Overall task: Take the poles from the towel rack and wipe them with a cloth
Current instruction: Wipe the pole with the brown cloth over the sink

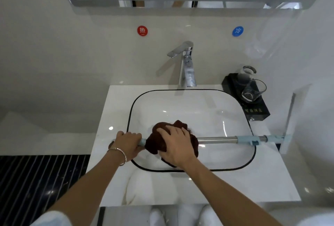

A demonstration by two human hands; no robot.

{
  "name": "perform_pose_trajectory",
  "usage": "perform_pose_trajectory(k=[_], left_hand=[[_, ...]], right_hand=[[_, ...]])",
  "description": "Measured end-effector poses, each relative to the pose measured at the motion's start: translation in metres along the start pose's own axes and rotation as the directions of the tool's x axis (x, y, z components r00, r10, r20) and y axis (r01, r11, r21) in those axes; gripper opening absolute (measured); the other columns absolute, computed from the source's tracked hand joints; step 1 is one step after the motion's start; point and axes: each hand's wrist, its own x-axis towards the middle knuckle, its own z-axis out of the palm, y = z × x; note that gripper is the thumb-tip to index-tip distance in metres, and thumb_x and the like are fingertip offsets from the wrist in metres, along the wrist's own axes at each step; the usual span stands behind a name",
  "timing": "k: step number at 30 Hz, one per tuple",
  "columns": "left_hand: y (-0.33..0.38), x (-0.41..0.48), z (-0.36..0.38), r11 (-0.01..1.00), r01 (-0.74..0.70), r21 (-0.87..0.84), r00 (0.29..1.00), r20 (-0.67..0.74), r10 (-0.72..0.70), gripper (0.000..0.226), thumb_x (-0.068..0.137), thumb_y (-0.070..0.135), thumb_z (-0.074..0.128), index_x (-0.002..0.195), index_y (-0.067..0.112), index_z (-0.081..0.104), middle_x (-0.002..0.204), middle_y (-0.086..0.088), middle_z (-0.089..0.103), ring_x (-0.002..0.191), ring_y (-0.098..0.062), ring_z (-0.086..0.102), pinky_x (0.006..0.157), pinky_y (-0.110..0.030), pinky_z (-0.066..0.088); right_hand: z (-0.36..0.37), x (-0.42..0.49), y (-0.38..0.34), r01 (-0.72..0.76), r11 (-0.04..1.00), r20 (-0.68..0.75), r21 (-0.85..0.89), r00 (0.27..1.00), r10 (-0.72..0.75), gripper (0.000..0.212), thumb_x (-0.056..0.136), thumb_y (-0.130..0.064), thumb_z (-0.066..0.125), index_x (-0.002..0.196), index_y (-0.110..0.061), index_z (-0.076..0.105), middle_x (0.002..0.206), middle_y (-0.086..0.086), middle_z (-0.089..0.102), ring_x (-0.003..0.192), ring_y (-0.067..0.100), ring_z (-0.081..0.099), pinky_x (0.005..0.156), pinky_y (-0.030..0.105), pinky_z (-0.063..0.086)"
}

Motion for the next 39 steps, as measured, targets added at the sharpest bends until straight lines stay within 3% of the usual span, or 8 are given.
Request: perform_pose_trajectory(k=[6,10,14,23,29,31,35,39], left_hand=[[-0.005,0.002,0.001,1.000,-0.024,0.008,1.000,0.006,0.024,0.030,0.093,0.047,0.043,0.103,0.020,0.050,0.101,0.004,0.063,0.096,-0.018,0.057,0.087,-0.031,0.031],[-0.004,0.001,0.002,0.999,-0.033,0.038,0.999,-0.010,0.034,0.029,0.095,0.046,0.041,0.104,0.020,0.050,0.101,0.004,0.063,0.095,-0.017,0.058,0.091,-0.031,0.030],[-0.001,0.001,0.003,0.998,-0.012,0.057,1.000,-0.018,0.013,0.029,0.095,0.046,0.041,0.105,0.020,0.050,0.101,0.005,0.062,0.096,-0.017,0.058,0.092,-0.031,0.030],[-0.001,0.003,0.005,0.999,-0.019,0.049,0.999,-0.033,0.020,0.024,0.094,0.038,0.044,0.104,0.018,0.051,0.101,0.001,0.064,0.096,-0.022,0.059,0.083,-0.032,0.033],[-0.006,0.004,0.004,0.999,-0.043,0.011,0.999,-0.033,0.044,0.026,0.094,0.042,0.045,0.104,0.019,0.052,0.099,0.001,0.066,0.093,-0.021,0.060,0.074,-0.028,0.028],[-0.007,0.005,0.004,0.998,-0.060,0.004,0.997,-0.038,0.061,0.026,0.094,0.042,0.044,0.104,0.020,0.052,0.099,0.002,0.065,0.093,-0.020,0.060,0.073,-0.028,0.027],[-0.010,0.006,0.005,0.995,-0.099,0.027,0.994,-0.046,0.100,0.024,0.095,0.040,0.042,0.106,0.020,0.050,0.097,0.002,0.065,0.090,-0.019,0.061,0.071,-0.027,0.026],[-0.009,0.007,0.007,0.992,-0.100,0.073,0.992,-0.066,0.105,0.023,0.095,0.038,0.041,0.105,0.019,0.050,0.096,0.002,0.064,0.088,-0.020,0.060,0.070,-0.027,0.025]], right_hand=[[-0.038,-0.039,0.102,-0.115,0.980,-0.078,-0.164,0.992,0.104,0.073,0.055,-0.040,0.073,0.125,-0.033,0.054,0.120,0.000,0.062,0.106,0.030,0.060,0.092,0.045,0.042],[-0.070,-0.068,0.169,-0.352,0.896,-0.082,-0.272,0.936,0.343,0.074,0.060,-0.045,0.074,0.129,-0.033,0.050,0.121,-0.002,0.061,0.107,0.026,0.058,0.096,0.044,0.037],[-0.062,-0.048,0.141,-0.360,0.892,-0.031,-0.273,0.930,0.365,0.062,0.067,-0.048,0.066,0.125,-0.038,0.050,0.119,-0.003,0.060,0.109,0.025,0.055,0.098,0.042,0.033],[0.003,0.016,-0.013,-0.025,0.997,0.021,-0.076,0.999,0.027,0.064,0.067,-0.041,0.070,0.126,-0.029,0.048,0.118,0.005,0.055,0.108,0.030,0.052,0.100,0.046,0.029],[0.016,-0.009,0.018,0.146,0.965,-0.162,-0.220,0.969,-0.184,0.096,0.036,-0.039,0.085,0.124,-0.026,0.048,0.118,0.008,0.061,0.104,0.028,0.061,0.095,0.050,0.045],[0.000,-0.021,0.056,0.078,0.965,-0.185,-0.250,0.975,-0.126,0.095,0.036,-0.037,0.083,0.123,-0.028,0.047,0.116,0.006,0.062,0.102,0.029,0.062,0.093,0.049,0.045],[-0.044,-0.052,0.141,-0.215,0.932,-0.150,-0.293,0.973,0.178,0.082,0.046,-0.042,0.082,0.121,-0.028,0.055,0.112,0.002,0.064,0.101,0.030,0.061,0.092,0.048,0.043],[-0.053,-0.058,0.165,-0.342,0.887,-0.140,-0.310,0.939,0.313,0.074,0.051,-0.041,0.083,0.120,-0.024,0.060,0.109,0.005,0.066,0.099,0.032,0.060,0.093,0.049,0.039]])
